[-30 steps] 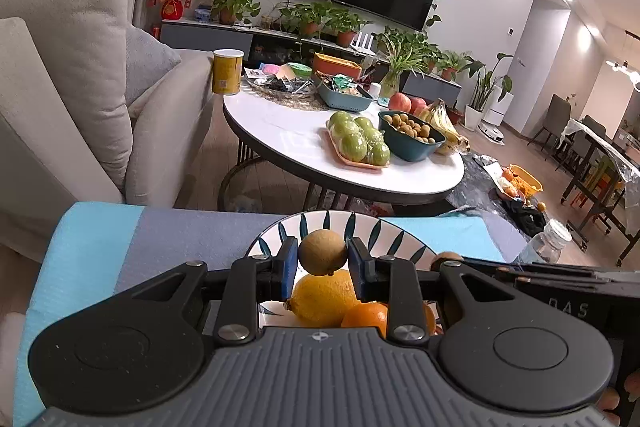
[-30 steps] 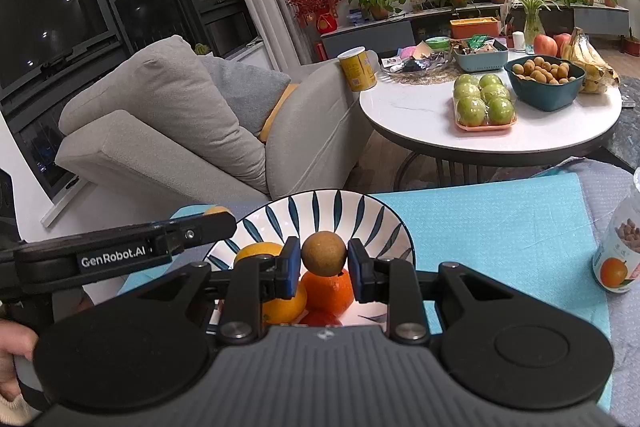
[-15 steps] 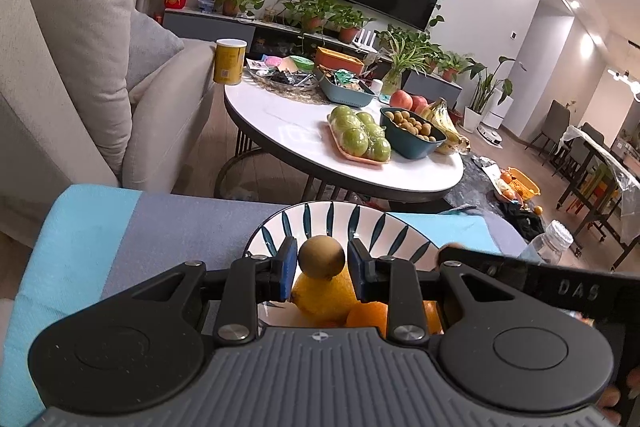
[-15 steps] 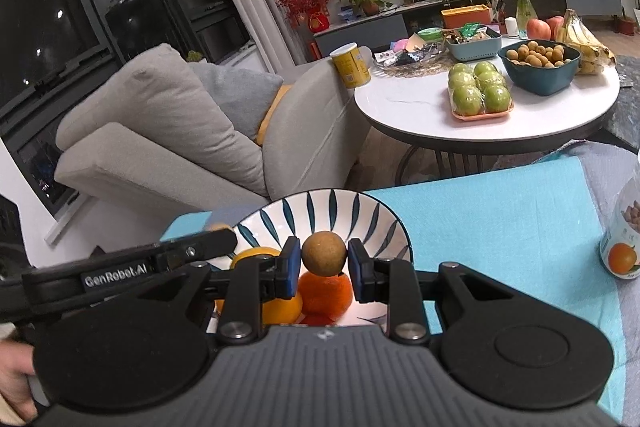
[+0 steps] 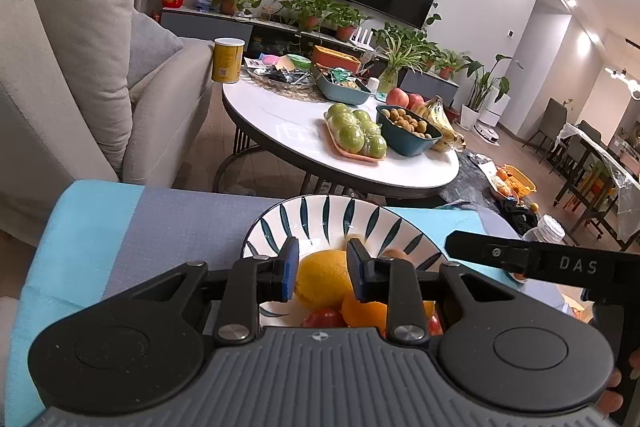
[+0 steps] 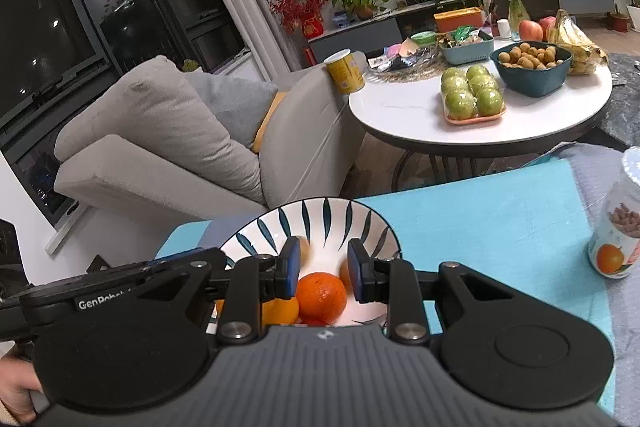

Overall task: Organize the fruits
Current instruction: 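Lower the kiwis onto the fruit and open both tools, then withdraw both tools from the bowl toward the kiwi left on the cloth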

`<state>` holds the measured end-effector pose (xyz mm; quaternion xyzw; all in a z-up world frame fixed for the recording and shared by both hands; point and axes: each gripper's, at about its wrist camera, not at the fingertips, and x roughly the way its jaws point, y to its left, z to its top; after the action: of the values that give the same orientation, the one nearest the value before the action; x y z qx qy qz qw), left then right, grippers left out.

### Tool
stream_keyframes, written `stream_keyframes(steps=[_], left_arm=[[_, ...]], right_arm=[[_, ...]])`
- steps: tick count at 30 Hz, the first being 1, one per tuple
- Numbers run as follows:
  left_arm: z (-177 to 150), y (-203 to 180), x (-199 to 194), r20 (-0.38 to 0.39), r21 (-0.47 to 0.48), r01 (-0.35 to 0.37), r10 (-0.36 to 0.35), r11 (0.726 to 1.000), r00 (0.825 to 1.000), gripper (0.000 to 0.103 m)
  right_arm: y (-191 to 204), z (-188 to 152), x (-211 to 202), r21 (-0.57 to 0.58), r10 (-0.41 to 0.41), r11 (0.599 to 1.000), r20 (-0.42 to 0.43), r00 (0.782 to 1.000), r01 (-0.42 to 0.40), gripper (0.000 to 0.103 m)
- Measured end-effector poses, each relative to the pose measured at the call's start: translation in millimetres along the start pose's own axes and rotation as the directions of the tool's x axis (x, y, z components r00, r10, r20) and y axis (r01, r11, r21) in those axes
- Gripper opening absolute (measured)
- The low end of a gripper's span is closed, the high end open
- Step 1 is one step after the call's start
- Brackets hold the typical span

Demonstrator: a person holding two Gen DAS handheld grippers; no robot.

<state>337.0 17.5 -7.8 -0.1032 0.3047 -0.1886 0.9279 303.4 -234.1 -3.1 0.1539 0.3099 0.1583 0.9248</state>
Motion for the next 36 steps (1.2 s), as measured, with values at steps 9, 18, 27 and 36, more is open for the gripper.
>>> stream_keyframes(steps=[9,18,27,36], left_arm=[[-17.8,-2.3,-17.4,0.002,0.002,-0.010,0.010,1.000,1.000,0.023],[-41.7,-11.1,-42.5,-0.014,0.010,-0.011,0.011,1.000,1.000,0.021],[-68.2,-23.2,-66.6,-0.047,0.034,-0.009,0.011,0.999,0.999,0.018],[-88.7,-29.7,-90.1,-0.051,0.042,-0.008,0.011,0.999,0.999,0.019]], right_arm=[[-6.4,-7.5,-15.4,0.015,-0.015,1.000,-0.010,1.000,0.015,0.034],[-0.4,-22.7,-32.2,0.006,-0.013,1.000,-0.030,0.999,0.013,0.034],[-1.7,-39.8,-49.4,-0.024,-0.021,1.000,-0.062,0.998,0.020,0.035],[7.7,-66.8,-65.6,-0.056,0.030,0.998,-0.104,0.994,-0.036,0.036]])
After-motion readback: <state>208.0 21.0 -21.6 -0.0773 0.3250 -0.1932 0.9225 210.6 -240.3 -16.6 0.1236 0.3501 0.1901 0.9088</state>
